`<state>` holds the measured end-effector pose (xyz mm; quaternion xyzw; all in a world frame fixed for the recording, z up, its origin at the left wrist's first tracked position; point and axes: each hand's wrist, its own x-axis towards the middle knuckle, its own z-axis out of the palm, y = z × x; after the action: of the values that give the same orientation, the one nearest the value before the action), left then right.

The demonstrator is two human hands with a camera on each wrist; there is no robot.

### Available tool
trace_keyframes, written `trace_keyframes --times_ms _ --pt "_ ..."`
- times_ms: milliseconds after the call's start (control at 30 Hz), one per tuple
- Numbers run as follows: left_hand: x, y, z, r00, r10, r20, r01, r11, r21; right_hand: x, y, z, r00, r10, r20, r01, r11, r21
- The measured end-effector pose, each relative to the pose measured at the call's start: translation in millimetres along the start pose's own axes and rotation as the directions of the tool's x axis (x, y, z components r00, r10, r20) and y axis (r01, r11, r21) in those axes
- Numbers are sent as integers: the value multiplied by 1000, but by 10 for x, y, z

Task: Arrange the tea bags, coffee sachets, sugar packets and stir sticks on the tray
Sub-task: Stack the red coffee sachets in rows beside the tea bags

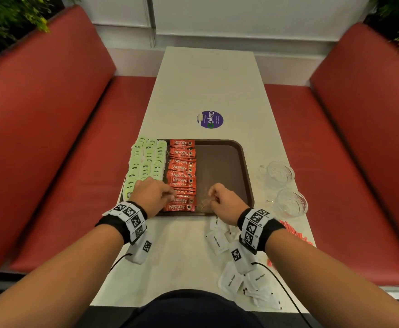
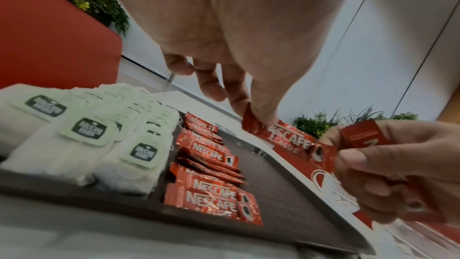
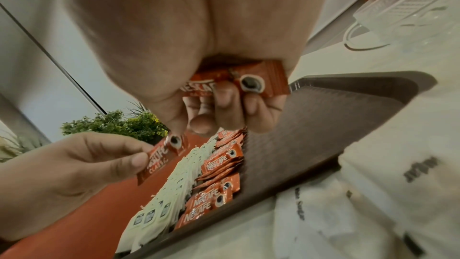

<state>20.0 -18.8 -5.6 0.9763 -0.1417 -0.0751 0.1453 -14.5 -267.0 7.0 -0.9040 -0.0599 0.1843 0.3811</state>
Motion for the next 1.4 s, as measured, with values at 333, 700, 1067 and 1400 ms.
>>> trace_keyframes --times_ms 333,700,1067,1400 --pt "142 -18 182 980 -44 194 -24 941 338 123 66 -42 996 72 46 -69 996 -51" --pt "190 190 58 980 198 -14 -198 973 -121 282 -38 97 990 -15 141 28 996 -88" --pt "163 -22 45 992 88 95 -91 995 27 434 -33 199 996 88 18 -86 990 -108" --pt "124 -76 240 982 56 183 -111 945 307 499 10 302 946 243 213 -133 894 -429"
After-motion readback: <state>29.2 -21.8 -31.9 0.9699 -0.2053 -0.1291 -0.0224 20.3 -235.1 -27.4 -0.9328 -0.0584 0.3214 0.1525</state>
